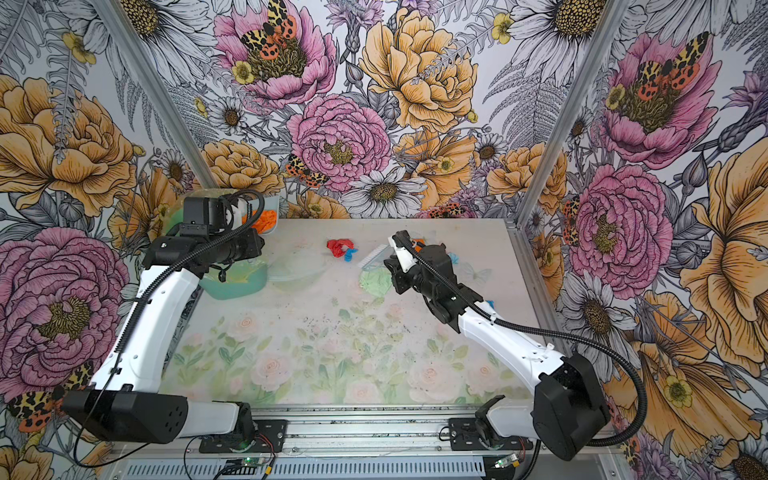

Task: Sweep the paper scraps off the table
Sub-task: 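Carry the dustpan to the green bin and tip it with the left gripper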

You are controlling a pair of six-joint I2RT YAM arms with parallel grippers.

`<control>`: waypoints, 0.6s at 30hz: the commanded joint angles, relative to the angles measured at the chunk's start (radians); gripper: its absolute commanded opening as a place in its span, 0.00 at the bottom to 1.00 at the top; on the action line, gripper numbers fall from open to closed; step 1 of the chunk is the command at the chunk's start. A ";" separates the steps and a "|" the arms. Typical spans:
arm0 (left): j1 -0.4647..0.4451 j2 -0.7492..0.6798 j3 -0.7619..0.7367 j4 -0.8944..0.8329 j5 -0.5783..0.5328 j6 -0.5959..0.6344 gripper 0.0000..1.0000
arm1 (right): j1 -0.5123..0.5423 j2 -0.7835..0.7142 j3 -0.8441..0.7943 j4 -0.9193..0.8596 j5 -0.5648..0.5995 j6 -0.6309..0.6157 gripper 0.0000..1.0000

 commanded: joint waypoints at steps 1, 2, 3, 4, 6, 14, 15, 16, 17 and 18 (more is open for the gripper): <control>0.040 0.019 0.048 0.004 0.083 0.004 0.00 | -0.009 -0.012 -0.001 0.006 -0.008 0.015 0.00; 0.051 0.026 0.056 0.005 0.101 0.001 0.00 | -0.008 -0.013 -0.004 0.006 -0.007 0.016 0.00; 0.060 0.032 0.062 0.004 0.116 -0.001 0.00 | -0.009 -0.014 -0.004 0.005 -0.009 0.015 0.00; 0.074 0.038 0.070 0.005 0.133 -0.006 0.00 | -0.009 -0.014 -0.005 0.005 -0.011 0.015 0.00; 0.097 0.051 0.085 0.006 0.157 -0.019 0.00 | -0.009 -0.016 -0.007 0.006 -0.012 0.014 0.00; 0.219 0.074 0.083 0.066 0.357 -0.100 0.00 | -0.013 -0.015 -0.003 0.003 -0.019 -0.004 0.00; 0.233 0.074 0.078 0.075 0.381 -0.109 0.00 | -0.012 -0.017 -0.002 0.003 -0.023 -0.004 0.00; 0.246 0.076 0.074 0.082 0.399 -0.116 0.00 | -0.013 -0.017 -0.003 0.005 -0.026 -0.003 0.00; 0.254 0.078 0.074 0.084 0.410 -0.119 0.00 | -0.013 -0.018 -0.004 0.006 -0.028 -0.002 0.00; 0.264 0.080 0.075 0.086 0.423 -0.122 0.00 | -0.011 -0.018 -0.006 0.009 -0.030 -0.003 0.00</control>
